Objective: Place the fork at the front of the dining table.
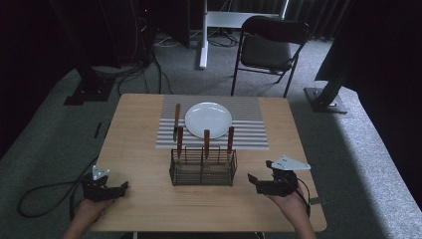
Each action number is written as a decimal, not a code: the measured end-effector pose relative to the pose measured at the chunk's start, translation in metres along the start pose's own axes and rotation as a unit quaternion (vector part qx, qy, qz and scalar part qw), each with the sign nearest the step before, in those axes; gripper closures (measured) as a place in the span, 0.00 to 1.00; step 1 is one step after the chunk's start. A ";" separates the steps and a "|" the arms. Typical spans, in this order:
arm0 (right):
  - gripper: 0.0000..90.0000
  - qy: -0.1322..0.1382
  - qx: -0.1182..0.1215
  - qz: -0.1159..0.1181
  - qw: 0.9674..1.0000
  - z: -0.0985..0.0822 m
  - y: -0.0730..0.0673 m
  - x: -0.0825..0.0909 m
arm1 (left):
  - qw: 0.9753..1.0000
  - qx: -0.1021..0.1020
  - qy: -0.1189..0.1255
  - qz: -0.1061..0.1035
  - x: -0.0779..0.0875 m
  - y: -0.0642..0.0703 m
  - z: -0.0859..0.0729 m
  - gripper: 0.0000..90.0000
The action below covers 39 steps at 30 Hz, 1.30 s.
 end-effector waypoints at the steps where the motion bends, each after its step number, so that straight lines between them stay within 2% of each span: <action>1: 0.16 0.001 0.004 0.000 1.000 0.003 -0.003 -0.001 | 1.000 -0.001 -0.001 0.000 0.000 0.000 0.000 0.00; 7: 0.16 0.023 0.017 0.013 0.999 0.024 -0.016 -0.001 | 1.000 -0.001 -0.001 0.000 0.000 0.000 0.000 0.00; 14: 0.17 0.024 0.034 0.035 0.999 0.039 -0.032 -0.013 | 1.000 -0.001 0.000 0.000 0.000 0.000 0.000 0.00; 15: 0.17 0.027 0.039 0.043 0.998 0.045 -0.039 -0.018 | 1.000 -0.001 0.000 0.000 0.000 0.000 0.000 0.00; 23: 0.17 0.041 0.059 0.072 0.995 0.071 -0.063 -0.036 | 1.000 -0.001 0.000 0.000 0.000 0.000 0.000 0.00; 31: 0.17 0.043 0.074 0.096 0.992 0.091 -0.087 -0.058 | 1.000 -0.001 -0.001 0.000 0.000 0.000 0.000 0.00; 32: 0.17 0.042 0.075 0.103 0.991 0.093 -0.091 -0.062 | 1.000 -0.001 -0.001 0.000 0.000 0.000 0.000 0.00; 39: 0.17 0.047 0.065 0.104 0.991 0.101 -0.106 -0.083 | 1.000 -0.001 0.000 0.000 0.000 0.000 0.000 0.00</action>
Point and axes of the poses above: each handheld gripper's, and its own axes: x roughly backward along the jaws, z roughly out of its top, y roughly to its right, the point moved 3 cm from there along -x, roughly forward along the jaws, and after that the axes turned 6 degrees about z, right-handed, at the moved point
